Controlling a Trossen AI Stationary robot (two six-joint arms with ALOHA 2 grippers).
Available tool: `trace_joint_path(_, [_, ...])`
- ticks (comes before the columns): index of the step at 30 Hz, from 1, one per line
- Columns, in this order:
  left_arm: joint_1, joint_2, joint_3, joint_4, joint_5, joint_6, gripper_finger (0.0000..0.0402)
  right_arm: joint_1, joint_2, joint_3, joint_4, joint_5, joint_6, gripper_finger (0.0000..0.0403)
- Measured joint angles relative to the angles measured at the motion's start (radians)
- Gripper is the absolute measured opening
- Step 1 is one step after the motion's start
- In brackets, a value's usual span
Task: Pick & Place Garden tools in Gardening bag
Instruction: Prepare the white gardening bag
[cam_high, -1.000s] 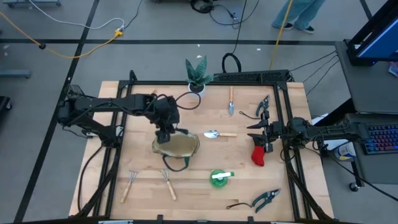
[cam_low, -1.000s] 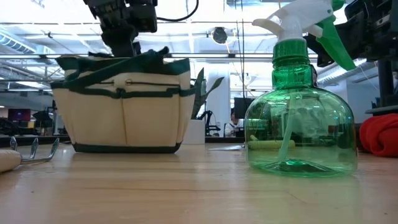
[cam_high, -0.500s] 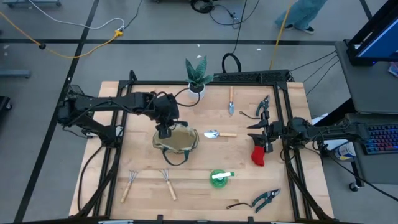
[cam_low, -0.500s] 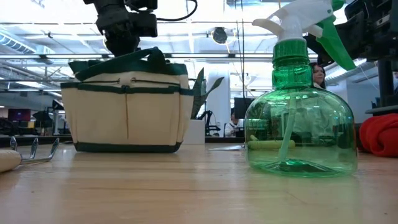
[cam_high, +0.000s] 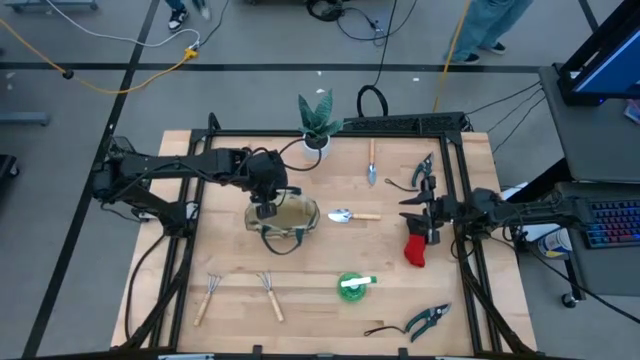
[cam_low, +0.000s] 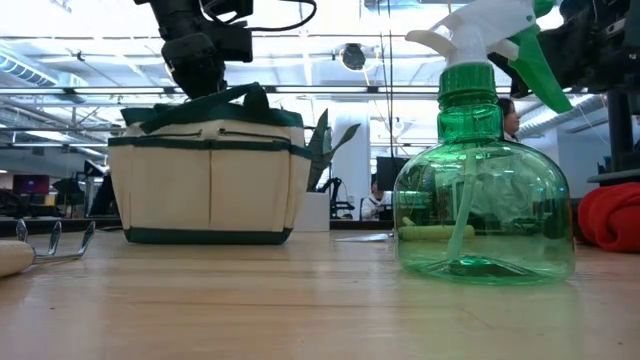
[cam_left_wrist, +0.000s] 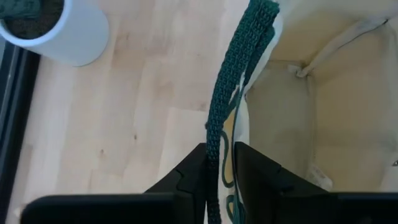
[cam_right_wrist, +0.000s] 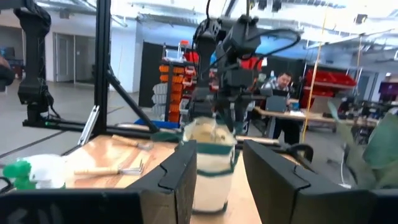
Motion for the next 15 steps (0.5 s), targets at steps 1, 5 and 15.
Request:
trace_joint_path(1, [0.0, 0.0, 0.0, 0.0, 0.0, 0.0, 0.009, 0.0, 0.001, 0.0, 0.013, 0.001, -0.001, 0.0127])
trace_joint_path(5, [0.0, 0.0, 0.0, 0.0, -0.001, 0.0, 0.0106, 0.0, 0.016, 0.0, 0.069, 0.004, -0.027, 0.0142])
trace_joint_path(15, [0.0, 0.0, 0.0, 0.0, -0.087, 0.008, 0.0129, 0.0, 0.119, 0.0, 0.242, 0.003, -0.068, 0.0188])
